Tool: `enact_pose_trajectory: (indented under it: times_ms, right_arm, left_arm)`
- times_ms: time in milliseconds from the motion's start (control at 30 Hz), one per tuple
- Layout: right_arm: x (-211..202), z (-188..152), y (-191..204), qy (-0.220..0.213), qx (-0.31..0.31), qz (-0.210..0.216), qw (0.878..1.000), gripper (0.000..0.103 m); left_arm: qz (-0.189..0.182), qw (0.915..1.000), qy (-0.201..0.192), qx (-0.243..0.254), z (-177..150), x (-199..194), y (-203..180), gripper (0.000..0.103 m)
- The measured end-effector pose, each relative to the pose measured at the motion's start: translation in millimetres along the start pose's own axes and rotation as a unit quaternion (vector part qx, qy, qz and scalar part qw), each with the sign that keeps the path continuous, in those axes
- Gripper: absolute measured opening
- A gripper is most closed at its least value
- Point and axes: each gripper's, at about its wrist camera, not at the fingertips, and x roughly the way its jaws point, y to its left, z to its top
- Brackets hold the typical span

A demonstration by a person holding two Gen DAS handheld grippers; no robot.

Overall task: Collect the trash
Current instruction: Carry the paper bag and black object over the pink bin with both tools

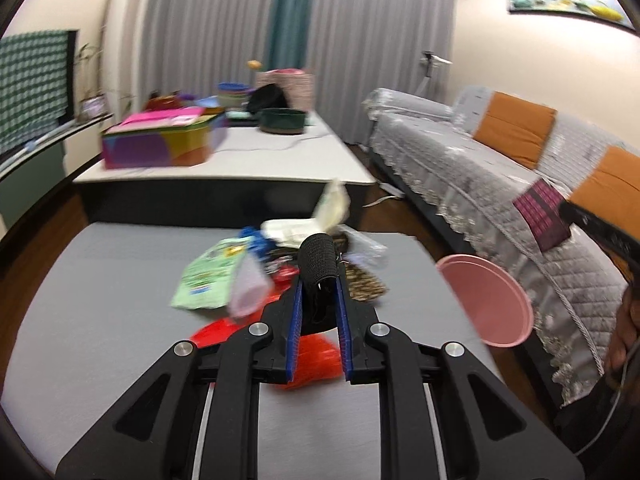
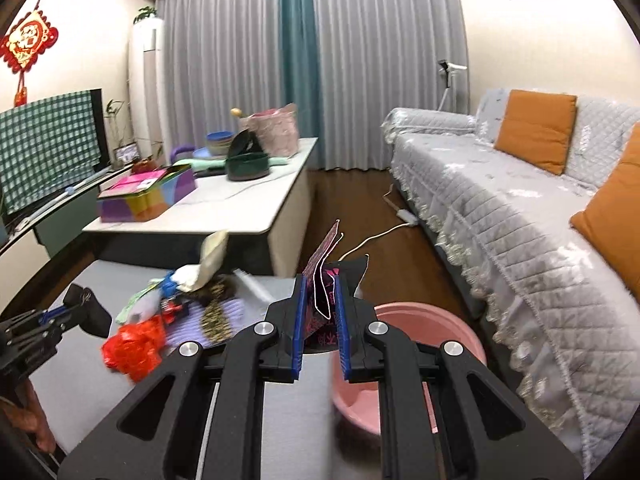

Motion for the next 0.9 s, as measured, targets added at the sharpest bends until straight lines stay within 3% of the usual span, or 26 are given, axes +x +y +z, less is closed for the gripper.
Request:
enact_pose_trajectory:
  times_ms: [233,567,900]
  right_arm:
    - [3,22,-54,-0.019,-0.012,-0.032,0.999,0.014]
    - [40,-6,-108,0.009,0.037,-0.057,0.998,0.014]
    - [71,-17,-127,0.037,0.045,-0.055,0.997,0.014]
  left_arm:
    - [-0.042,0.9985,0.001,0.035,15,19,-60,0.016]
    - [-0.091,0.9933,0.015,0.068,25,68,-130,0.016]
    - [-0.139,0.9859,0.037,0.085,27,117,-177,0.016]
